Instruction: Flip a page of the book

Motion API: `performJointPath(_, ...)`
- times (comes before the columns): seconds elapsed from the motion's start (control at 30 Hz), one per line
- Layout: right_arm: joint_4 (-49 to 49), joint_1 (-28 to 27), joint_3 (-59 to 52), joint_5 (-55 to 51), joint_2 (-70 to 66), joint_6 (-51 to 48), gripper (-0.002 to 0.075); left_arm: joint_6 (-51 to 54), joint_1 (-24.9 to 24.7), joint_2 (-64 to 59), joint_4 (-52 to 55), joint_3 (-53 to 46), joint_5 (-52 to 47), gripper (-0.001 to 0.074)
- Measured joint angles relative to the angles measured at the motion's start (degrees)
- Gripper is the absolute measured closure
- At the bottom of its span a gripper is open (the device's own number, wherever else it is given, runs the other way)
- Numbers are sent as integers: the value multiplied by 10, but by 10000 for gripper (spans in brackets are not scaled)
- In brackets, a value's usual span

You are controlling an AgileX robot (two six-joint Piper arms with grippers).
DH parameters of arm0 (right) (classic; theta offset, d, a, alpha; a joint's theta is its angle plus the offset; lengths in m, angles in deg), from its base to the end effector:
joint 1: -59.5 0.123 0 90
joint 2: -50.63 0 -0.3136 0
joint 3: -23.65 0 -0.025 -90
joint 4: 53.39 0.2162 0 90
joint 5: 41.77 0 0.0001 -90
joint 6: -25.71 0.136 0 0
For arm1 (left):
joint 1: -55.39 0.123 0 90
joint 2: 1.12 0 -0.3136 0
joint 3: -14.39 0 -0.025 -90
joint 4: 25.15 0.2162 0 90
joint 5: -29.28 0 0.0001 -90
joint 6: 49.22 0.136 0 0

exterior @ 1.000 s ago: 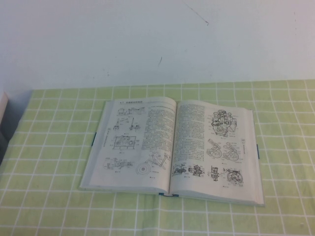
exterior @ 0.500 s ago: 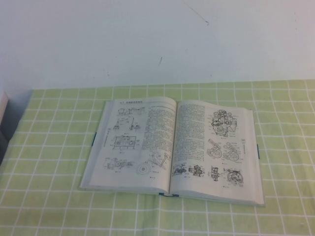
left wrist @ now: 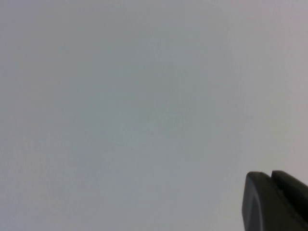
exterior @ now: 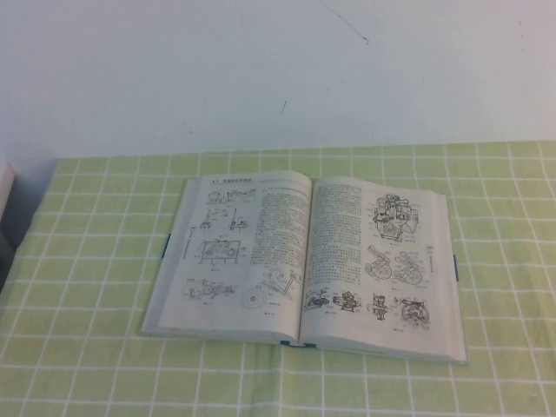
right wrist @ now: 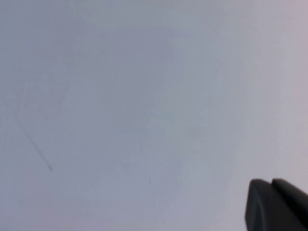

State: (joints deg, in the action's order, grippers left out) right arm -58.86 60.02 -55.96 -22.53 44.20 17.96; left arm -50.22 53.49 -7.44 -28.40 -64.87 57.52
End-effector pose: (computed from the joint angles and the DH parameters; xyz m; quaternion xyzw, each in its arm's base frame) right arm 0.0273 0.0045 0.2513 -0.0775 0.5457 -0.0815 0.8304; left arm 0.0166 0.0031 0.2723 -0.0200 0.4797 -0.0377 0.8764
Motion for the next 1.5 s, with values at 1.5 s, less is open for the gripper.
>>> performJointPath(1.5,324,0,424,-535,-578,-242,728,424,0,-754,-471,505,-639,738)
